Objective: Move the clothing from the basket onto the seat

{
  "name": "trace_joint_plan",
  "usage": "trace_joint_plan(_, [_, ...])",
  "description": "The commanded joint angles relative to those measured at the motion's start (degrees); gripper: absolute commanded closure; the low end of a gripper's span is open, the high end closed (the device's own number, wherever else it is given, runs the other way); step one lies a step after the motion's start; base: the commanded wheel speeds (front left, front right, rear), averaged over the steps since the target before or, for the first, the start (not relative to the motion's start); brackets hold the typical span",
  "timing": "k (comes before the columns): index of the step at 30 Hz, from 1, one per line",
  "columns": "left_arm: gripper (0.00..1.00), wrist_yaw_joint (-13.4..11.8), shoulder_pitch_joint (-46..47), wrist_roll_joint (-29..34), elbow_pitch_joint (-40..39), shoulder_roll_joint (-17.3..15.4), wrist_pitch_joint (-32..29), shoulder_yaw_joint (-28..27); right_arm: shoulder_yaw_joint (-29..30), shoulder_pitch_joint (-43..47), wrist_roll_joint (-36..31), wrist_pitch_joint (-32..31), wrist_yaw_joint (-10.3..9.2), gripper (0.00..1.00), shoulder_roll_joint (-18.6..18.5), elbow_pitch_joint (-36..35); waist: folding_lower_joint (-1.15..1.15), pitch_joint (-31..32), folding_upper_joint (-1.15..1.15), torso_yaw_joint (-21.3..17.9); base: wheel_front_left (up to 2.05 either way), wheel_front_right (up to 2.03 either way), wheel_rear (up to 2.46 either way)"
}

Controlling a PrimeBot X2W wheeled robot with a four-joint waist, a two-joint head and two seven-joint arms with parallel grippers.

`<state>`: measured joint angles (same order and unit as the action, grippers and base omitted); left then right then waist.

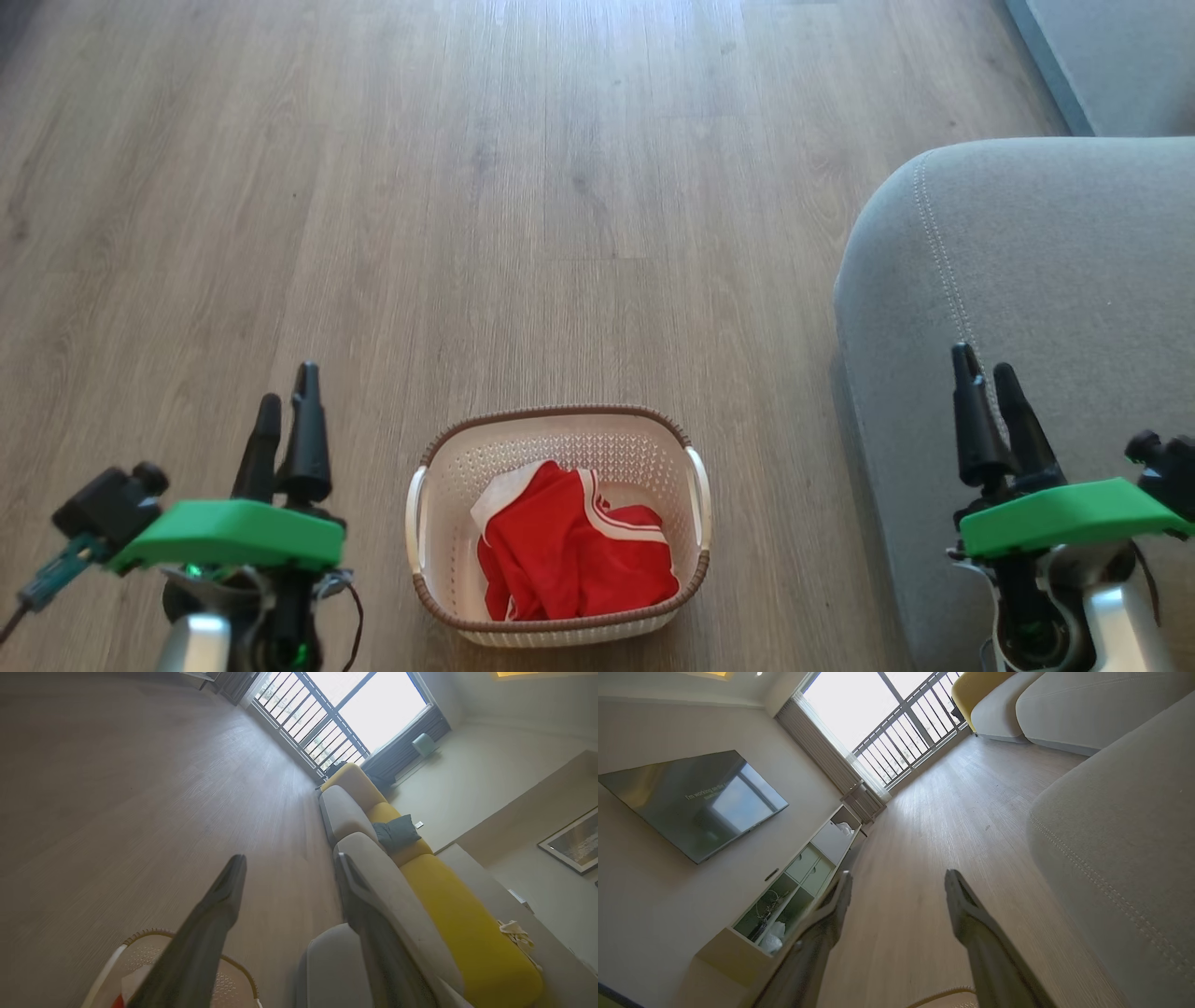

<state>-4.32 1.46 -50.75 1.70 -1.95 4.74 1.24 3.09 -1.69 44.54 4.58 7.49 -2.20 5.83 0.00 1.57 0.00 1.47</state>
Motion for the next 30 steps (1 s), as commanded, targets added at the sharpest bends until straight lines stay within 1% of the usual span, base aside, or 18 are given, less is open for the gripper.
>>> trace_joint_plan(1, [0.0, -0.5, 2.8, 1.9, -2.8, -0.5, 0.6, -0.5, -0.9, -2.8, -1.6, 0.7, 0.01, 0.0, -0.9, -2.6, 0.0, 0.0, 0.0, 0.0, 0.0, 0.0, 0.0])
trace_joint_plan(5, [0.0, -2.4, 2.8, 7.4, -3.0, -0.6, 1.3, 2.4, -2.0, -2.8, -4.8, 1.4, 0.01, 0.0, -1.3, -3.5, 0.0, 0.0, 0.0, 0.0, 0.0, 0.0, 0.0])
trace_joint_plan(12, [0.0, -3.6, 3.7, 17.8, -1.4, -1.0, 2.5, 8.9, -3.0, -2.9, -8.7, 2.6, 0.0, 0.0, -1.6, -3.4, 0.0, -0.3, 0.0, 0.0, 0.0, 0.0, 0.0])
trace_joint_plan(17, [0.0, -7.5, 4.9, 22.2, -1.3, -1.5, 3.3, 12.4, -3.5, -3.2, -12.6, 3.4, 0.0, 0.0, -1.8, -4.4, 0.0, -0.6, 0.0, 0.0, 0.0, 0.0, 0.0])
trace_joint_plan(19, [0.0, -9.4, 5.4, 23.7, -1.7, -1.9, 3.7, 13.3, -4.2, -3.3, -14.3, 3.7, 0.0, 0.0, -2.1, -4.7, 0.0, -0.8, 0.0, 0.0, 0.0, 0.0, 0.0])
trace_joint_plan(23, [0.0, -14.2, 5.8, 25.5, -2.7, -1.9, 4.3, 13.1, -5.0, -3.8, -17.7, 4.4, 0.0, 0.0, -2.5, -6.0, 0.0, -0.9, 0.0, -0.1, 0.0, 0.0, 0.0])
trace_joint_plan(27, [0.0, -17.6, 6.2, 28.7, -3.7, -2.3, 5.0, 13.8, -5.4, -3.9, -20.6, 5.1, 0.0, 0.0, -2.5, -6.9, 0.0, -1.1, 0.0, -0.1, 0.0, 0.0, 0.0])
trace_joint_plan(30, [0.0, -19.7, 6.6, 30.9, -4.3, -2.8, 5.5, 15.0, -6.0, -3.9, -23.0, 5.6, 0.0, 0.0, -2.7, -7.3, 0.0, -1.2, 0.0, -0.1, 0.0, 0.0, 0.0])
